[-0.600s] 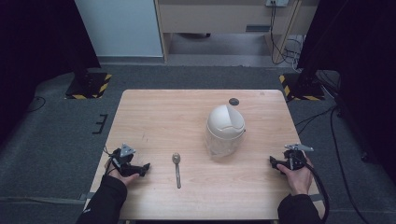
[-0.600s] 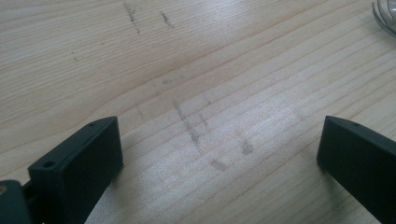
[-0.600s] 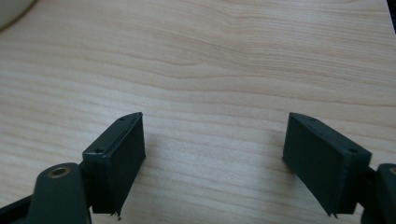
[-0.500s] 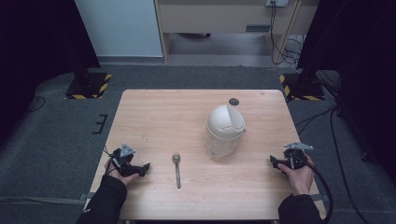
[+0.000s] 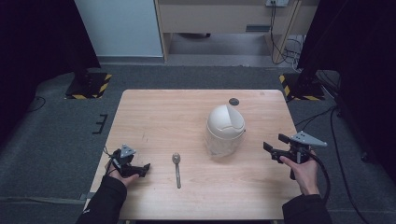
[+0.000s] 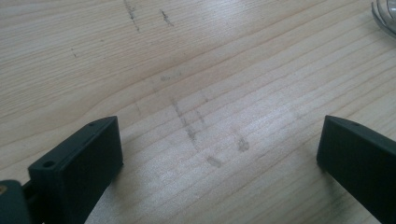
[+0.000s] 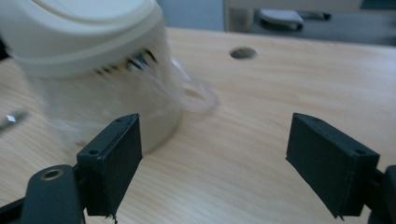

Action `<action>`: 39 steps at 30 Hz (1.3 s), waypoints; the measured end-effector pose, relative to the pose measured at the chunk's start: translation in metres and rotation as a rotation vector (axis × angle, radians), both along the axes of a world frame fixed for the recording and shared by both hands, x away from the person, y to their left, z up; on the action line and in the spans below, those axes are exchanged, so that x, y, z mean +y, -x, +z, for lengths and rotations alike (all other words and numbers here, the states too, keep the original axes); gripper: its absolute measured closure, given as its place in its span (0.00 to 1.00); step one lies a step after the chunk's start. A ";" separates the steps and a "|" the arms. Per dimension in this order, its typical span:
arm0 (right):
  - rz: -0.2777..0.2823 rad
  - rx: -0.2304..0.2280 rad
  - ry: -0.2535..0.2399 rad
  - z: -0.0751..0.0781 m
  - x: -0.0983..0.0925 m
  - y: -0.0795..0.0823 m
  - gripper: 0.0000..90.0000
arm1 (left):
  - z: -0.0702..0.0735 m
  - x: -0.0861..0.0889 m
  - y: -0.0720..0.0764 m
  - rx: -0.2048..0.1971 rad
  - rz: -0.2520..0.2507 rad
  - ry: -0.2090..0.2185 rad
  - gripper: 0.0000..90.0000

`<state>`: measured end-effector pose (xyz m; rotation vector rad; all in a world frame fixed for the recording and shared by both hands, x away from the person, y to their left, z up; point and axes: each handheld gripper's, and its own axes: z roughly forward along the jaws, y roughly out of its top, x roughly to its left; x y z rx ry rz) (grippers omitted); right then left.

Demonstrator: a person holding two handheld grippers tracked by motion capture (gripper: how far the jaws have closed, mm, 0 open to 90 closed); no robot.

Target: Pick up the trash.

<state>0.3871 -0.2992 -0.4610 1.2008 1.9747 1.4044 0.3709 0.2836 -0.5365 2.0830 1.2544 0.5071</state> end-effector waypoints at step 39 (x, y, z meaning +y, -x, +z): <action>0.345 -0.066 -0.020 0.037 0.112 -0.049 0.16 | 0.000 -0.004 0.003 0.003 0.014 -0.001 0.00</action>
